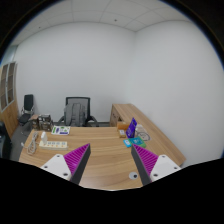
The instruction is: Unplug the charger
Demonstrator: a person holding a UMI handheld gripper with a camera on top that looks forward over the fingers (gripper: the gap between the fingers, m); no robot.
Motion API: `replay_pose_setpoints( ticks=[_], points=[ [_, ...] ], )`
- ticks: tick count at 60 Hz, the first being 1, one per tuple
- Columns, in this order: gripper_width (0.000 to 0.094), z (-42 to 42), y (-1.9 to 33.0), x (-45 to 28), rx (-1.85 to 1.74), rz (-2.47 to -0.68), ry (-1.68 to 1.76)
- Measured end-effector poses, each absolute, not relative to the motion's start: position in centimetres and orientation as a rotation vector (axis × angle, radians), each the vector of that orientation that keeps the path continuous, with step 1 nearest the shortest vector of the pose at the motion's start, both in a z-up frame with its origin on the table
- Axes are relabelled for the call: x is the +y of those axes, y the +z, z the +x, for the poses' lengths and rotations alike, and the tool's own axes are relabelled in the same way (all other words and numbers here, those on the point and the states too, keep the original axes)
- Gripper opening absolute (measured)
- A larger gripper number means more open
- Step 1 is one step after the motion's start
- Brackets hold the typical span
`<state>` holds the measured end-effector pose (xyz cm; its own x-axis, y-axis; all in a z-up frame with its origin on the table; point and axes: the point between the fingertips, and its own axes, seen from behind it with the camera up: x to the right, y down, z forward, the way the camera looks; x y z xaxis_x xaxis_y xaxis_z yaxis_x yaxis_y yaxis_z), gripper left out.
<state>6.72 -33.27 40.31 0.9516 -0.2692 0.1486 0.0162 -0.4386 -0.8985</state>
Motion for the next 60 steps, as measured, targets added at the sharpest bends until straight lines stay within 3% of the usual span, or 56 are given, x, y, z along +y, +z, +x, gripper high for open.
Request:
replay_pose_setpoints(
  ticks=[12, 25, 43, 51, 60],
  points=[
    [0.0853, 7.1, 35.3, -33.5, 0.209, -2.077, -0.340],
    [0.0852, 4.3, 25.3, -34.7, 0.195, -2.226, -0.331],
    [0.0838, -12.7, 10.7, -31.2, 0.027, -2.356, -0.154],
    [0.0841, -23.0, 7.8, -25.2, -0.006, -2.328, 0.000],
    [0.0847, -31.4, 7.5, -15.9, -0.099, -2.211, 0.042]
  ],
)
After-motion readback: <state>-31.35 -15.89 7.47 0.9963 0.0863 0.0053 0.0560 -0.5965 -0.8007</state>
